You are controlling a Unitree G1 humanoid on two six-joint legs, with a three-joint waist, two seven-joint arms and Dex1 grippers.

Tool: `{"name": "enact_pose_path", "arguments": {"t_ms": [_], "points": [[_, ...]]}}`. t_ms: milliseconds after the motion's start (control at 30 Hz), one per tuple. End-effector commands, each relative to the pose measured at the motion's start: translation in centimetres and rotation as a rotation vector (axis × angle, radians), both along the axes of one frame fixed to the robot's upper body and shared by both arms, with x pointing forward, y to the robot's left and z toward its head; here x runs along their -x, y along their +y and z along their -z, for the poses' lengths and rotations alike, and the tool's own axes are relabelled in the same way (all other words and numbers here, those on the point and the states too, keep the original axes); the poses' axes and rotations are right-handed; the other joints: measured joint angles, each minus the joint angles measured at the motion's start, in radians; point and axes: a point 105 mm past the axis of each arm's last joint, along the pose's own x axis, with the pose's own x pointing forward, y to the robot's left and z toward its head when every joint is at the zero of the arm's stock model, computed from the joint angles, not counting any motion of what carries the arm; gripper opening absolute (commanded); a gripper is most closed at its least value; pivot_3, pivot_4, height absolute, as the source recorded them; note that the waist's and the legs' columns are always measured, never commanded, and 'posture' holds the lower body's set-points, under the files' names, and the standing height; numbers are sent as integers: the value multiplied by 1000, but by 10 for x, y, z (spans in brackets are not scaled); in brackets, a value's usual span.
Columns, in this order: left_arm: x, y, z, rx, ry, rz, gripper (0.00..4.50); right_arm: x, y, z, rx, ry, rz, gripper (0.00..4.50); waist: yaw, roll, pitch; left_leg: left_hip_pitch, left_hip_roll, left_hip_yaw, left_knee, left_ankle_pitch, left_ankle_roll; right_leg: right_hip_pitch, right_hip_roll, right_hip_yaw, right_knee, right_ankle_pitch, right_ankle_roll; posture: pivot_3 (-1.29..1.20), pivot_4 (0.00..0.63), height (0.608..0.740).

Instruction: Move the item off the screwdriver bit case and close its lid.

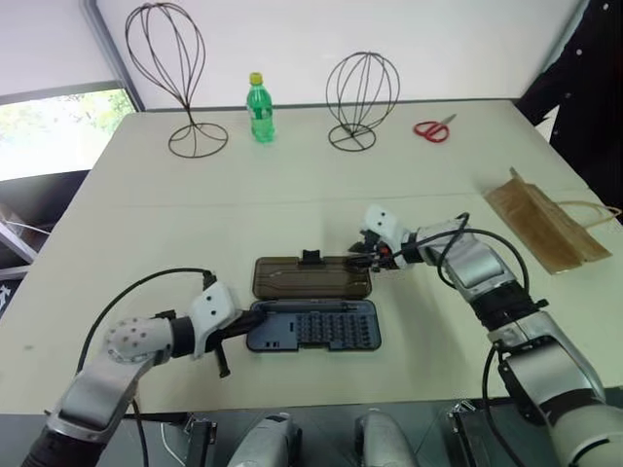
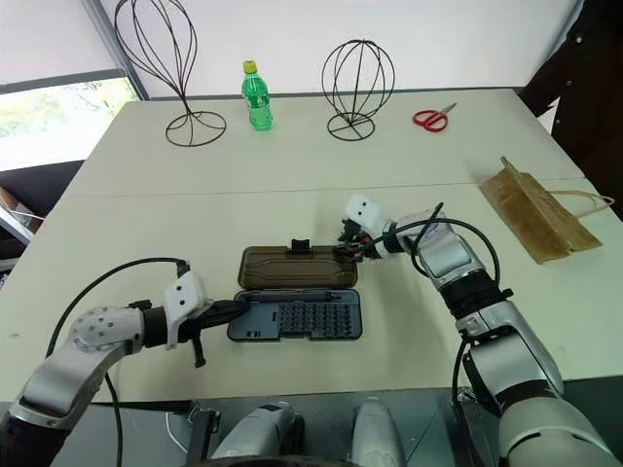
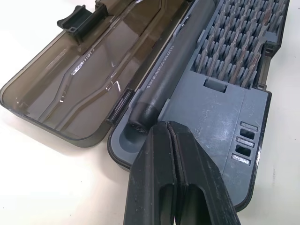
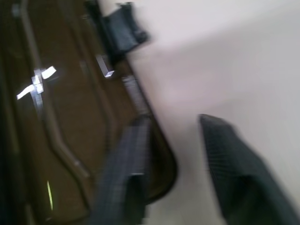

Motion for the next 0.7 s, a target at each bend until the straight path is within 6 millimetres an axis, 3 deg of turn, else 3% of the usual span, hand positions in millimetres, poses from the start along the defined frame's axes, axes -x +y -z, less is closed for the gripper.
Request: {"name": "enact_pose_path", "arguments": {"t_ms": [33,233,433,533,700], "points": [[6,6,19,-3,106,-50,0,-8,-12,10,95,-8,30,34,-1,0,-1,7,0,1,-4,0,-1,5,0,0,-2,0,0,0,150,740],[2,15,19,2,115,-93,0,-11,-17,13,181,-91,-44,34,-1,1,-3,13,4,1,-8,1,-2,8,1,1,-2,0,0,0,150,740],[-4,9,17,37,124,-93,0,-26,-20,-40,215,-520,-62,34,4,2,-3,11,4,1,-8,2,-4,6,2,0,-2,0,0,0,150,740],[-4,11,18,40,137,-93,0,-16,-25,-56,278,-701,-70,34,12,2,-2,10,4,1,-8,2,-4,5,3,0,-2,0,0,0,150,740],[-5,10,13,84,161,-91,0,12,-16,-66,246,-799,-77,34,17,3,-2,9,3,0,-8,2,-4,4,4,1,-3,0,0,0,150,740]]}}
